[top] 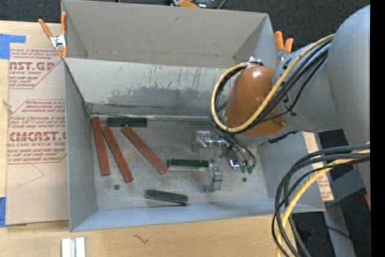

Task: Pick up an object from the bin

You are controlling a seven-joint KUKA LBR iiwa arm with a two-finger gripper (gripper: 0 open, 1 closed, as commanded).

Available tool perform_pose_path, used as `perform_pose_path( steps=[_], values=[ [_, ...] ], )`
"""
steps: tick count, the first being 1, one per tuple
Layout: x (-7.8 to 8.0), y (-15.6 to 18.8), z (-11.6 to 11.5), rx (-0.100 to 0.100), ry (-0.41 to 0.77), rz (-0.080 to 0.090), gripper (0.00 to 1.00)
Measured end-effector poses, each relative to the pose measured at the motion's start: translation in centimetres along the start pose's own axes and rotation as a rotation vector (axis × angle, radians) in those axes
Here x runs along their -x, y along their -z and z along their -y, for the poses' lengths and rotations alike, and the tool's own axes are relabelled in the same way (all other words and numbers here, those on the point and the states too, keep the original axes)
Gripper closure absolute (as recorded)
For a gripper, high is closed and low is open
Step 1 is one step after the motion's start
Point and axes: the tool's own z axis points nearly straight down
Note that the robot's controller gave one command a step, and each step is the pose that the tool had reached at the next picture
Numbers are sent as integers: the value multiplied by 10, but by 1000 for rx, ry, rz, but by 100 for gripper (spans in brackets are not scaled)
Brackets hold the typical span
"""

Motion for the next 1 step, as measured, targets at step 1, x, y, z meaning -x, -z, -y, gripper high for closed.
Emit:
perform_pose_path(
  steps=[1],
  values=[
    [1, 1, 1, -2, 1, 3, 100]
  ],
)
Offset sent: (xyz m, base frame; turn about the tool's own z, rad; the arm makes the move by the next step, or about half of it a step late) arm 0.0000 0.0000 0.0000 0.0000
